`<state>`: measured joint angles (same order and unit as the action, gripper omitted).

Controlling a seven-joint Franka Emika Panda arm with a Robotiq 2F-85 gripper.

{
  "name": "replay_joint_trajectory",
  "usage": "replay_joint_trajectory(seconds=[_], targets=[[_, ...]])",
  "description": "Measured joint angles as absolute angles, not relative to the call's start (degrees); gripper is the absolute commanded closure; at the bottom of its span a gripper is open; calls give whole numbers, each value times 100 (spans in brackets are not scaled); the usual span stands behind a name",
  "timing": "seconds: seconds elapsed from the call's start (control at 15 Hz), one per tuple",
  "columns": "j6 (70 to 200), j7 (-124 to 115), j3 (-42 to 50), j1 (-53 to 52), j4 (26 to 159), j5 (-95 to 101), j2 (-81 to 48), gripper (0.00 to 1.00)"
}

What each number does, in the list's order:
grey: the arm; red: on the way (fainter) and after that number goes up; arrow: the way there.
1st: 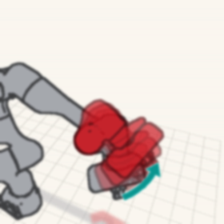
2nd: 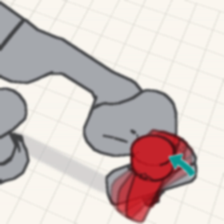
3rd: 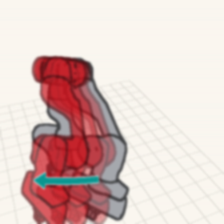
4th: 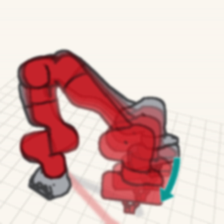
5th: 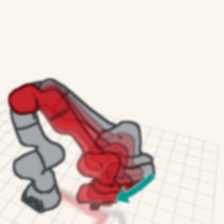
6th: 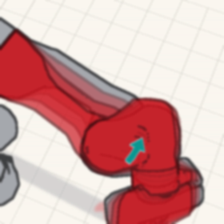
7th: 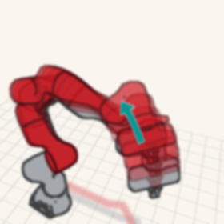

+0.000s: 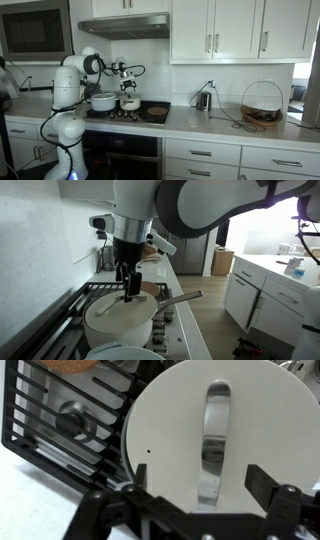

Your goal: Cover the pot on the right with the lid on the stove

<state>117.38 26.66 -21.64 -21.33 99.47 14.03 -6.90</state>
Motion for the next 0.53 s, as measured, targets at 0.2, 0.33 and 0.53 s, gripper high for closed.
replay_joint_trajectory(seconds=[0.2, 0.33, 0.53], targets=[[11738, 2632, -2081, -2062, 9946, 1313, -612, 0], [11712, 2534, -1995, -1990, 9945, 1189, -538, 0], [11520, 2326, -1855, -1857, 9943, 969, -375, 0]])
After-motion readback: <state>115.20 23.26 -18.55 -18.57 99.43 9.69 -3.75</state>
